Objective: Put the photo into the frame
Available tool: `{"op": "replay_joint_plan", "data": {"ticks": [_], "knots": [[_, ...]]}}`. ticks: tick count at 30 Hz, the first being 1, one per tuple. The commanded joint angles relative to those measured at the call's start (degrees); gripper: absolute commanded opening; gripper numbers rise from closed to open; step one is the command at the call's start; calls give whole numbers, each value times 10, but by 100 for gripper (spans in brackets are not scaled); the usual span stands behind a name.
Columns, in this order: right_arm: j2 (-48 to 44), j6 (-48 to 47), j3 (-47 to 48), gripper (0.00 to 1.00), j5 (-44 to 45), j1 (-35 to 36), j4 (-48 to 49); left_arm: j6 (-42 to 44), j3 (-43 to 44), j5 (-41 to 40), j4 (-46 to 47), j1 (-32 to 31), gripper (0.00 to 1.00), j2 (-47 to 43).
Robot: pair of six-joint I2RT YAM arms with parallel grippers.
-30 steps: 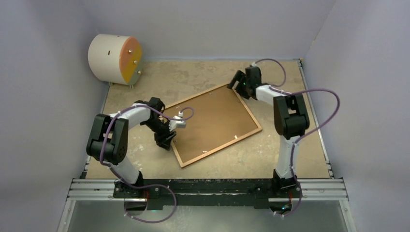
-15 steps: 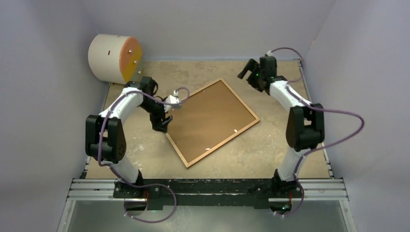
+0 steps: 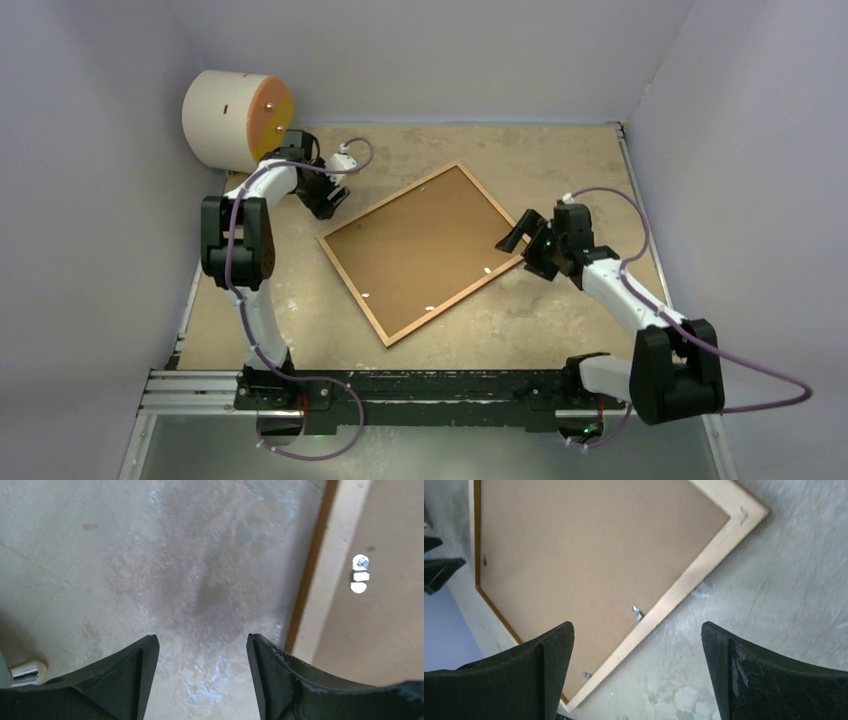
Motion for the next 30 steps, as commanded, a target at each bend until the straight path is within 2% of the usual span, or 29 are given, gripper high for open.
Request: {"op": "replay_joint_plan", "data": {"ticks": [1, 5, 9, 18, 23, 27, 30], "knots": [[-41, 34, -59, 99, -59, -1, 27, -31, 0, -50, 57, -2, 68, 26], [6, 46, -72, 99, -95, -1, 74, -21, -40, -46, 64, -2, 68, 27], [59, 51, -48, 99, -110, -1, 107, 2, -80, 10, 27, -5, 68, 12], [170, 39, 76, 99, -61, -2, 119, 89, -197, 110, -66, -44, 67, -62], [209, 24, 153, 98, -13, -4, 95, 124, -252, 171, -121, -83, 67, -107], [216, 0, 200, 97, 22, -8, 50, 134, -260, 203, -146, -84, 67, -138], [186, -12, 198, 94, 49, -5, 62, 145, -235, 232, -176, -55, 67, -136]]}}
